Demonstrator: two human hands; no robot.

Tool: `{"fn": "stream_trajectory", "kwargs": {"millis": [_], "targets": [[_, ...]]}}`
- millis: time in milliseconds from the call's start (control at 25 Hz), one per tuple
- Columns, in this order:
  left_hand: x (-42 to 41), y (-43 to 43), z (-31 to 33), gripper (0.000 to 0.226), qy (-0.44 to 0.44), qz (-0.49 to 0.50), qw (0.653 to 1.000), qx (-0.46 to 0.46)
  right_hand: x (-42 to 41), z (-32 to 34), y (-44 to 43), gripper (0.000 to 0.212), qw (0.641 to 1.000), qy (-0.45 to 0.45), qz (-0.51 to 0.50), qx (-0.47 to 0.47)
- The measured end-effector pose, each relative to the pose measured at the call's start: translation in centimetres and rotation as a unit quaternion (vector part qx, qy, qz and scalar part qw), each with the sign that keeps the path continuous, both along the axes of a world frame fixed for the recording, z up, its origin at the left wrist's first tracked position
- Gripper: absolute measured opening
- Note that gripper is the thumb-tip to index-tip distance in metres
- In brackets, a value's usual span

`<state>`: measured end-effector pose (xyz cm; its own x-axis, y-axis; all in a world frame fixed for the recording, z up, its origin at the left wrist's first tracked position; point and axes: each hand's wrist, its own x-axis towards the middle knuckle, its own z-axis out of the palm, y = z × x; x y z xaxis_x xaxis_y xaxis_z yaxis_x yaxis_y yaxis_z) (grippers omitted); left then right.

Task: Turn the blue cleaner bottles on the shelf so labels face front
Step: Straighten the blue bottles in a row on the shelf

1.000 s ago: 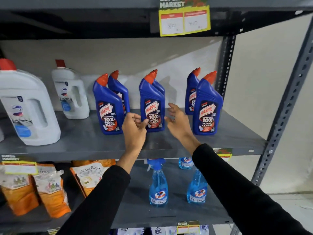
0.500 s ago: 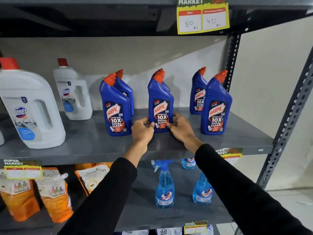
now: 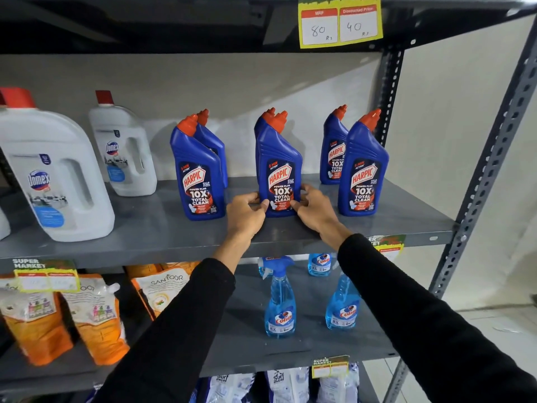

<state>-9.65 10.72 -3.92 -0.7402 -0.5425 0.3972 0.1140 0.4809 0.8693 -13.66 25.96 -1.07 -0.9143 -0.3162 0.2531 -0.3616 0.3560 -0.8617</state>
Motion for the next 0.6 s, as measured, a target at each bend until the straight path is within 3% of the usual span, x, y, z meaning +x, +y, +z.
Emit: {"fn": "stream_trajectory", "kwargs": {"millis": [600], "targets": [[1.05,0.18,-0.05,0.028,0.014,0.013,1.000,-0.018,0.87,-0.71,0.76,0.050,0.999,0.027,0.016,0.012]]}}
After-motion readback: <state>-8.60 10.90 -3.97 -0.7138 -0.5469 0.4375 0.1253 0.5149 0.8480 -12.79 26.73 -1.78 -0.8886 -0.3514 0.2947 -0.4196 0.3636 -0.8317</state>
